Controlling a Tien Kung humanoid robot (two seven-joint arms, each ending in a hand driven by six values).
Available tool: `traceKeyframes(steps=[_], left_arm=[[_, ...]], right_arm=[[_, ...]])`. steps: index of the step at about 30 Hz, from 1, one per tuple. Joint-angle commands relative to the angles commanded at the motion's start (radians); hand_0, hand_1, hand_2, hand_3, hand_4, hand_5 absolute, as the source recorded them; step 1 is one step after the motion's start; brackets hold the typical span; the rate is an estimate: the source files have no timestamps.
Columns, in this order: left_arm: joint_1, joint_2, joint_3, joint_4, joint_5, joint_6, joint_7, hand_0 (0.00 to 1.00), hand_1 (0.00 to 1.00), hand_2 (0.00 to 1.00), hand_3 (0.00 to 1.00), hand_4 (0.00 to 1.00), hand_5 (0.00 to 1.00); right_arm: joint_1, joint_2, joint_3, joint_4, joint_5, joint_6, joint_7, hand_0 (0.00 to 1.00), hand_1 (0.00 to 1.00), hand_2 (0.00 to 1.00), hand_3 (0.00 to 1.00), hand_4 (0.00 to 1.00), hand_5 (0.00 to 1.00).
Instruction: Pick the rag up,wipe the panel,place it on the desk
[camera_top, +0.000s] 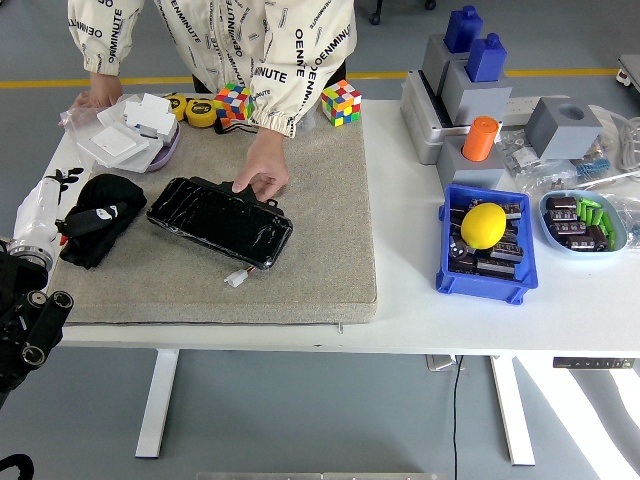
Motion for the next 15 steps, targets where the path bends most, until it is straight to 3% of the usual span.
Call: traceKeyframes(steps=[4, 5, 11, 12, 15], left_arm=[[-0.025, -0.011, -0.010, 0.046, 0.014, 0.000, 0.013, 0.795, 0.844, 0.821, 0.819, 0.998, 0.393], [-0.030, -0.013, -0.011, 0.055, 0.013, -0.003, 0.014, 0.755, 0.763, 0.751, 0.777, 0.998, 0.378], [-0.052, -0.028, -0.014, 0.102, -0.015, -0.012, 0.015, 0.755, 0.763, 0.751, 0.777, 0.998, 0.378], [-0.055, -0.031, -0.017, 0.109, -0.014, -0.007, 0.012, 0.649, 0.673, 0.681, 0.738, 0.967, 0.241], [-0.067, -0.038, -0.019, 0.127, -0.017, 0.000, 0.004, 0.649, 0.673, 0.681, 0.738, 0.967, 0.241]], right_arm=[[0.000, 0.001, -0.001, 0.002, 0.003, 0.000, 0.000, 0.532, 0.552, 0.489, 0.519, 0.881, 0.347], [0.000, 0.001, -0.001, 0.002, 0.004, 0.000, 0.000, 0.531, 0.553, 0.489, 0.520, 0.882, 0.347], [-0.002, 0.001, 0.002, 0.003, 0.003, 0.000, 0.000, 0.531, 0.553, 0.489, 0.520, 0.882, 0.347], [-0.002, 0.000, 0.001, 0.003, 0.004, 0.000, 0.000, 0.533, 0.552, 0.489, 0.520, 0.883, 0.347], [0.000, 0.000, -0.003, 0.003, 0.007, 0.000, 0.000, 0.533, 0.552, 0.489, 0.520, 0.883, 0.347]])
